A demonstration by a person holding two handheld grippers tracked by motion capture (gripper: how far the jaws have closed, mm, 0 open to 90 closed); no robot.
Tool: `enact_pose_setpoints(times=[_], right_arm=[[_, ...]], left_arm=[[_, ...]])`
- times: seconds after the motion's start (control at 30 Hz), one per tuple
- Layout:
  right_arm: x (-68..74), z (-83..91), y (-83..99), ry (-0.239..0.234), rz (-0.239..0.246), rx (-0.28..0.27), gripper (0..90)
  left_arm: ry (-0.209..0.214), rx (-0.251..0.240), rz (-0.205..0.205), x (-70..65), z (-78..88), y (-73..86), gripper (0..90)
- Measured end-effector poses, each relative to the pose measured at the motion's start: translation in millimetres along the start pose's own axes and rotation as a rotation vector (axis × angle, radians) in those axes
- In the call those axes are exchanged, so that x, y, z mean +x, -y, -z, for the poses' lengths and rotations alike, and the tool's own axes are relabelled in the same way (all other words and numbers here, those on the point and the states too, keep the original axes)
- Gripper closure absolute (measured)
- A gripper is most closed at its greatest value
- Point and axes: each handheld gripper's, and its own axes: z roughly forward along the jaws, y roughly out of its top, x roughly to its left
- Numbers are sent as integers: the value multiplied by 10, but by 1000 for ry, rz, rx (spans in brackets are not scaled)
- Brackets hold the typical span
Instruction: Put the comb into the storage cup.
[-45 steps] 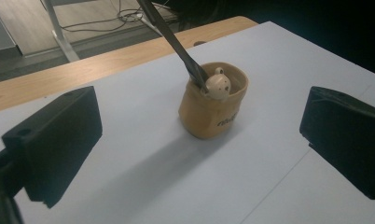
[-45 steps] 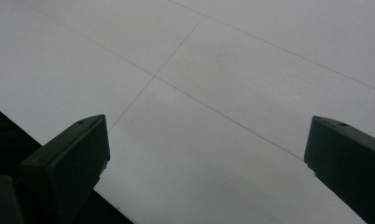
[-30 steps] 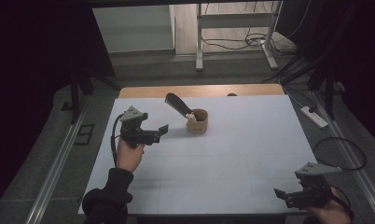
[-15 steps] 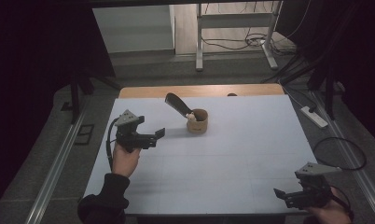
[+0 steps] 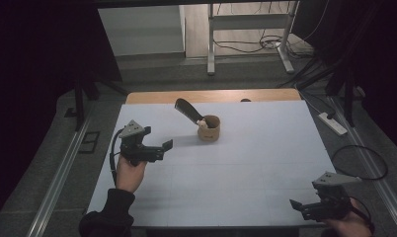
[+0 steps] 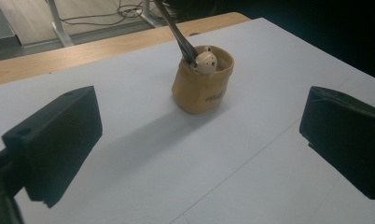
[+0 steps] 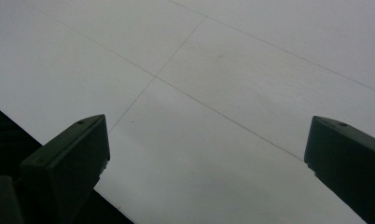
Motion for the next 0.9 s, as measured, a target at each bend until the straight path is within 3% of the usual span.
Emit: enact_pose_setpoints(times=[0.9], right_arm=[[11,3,3,10,3,-3,0]], left_arm=[[-2,5,16,-81,196,164,0]])
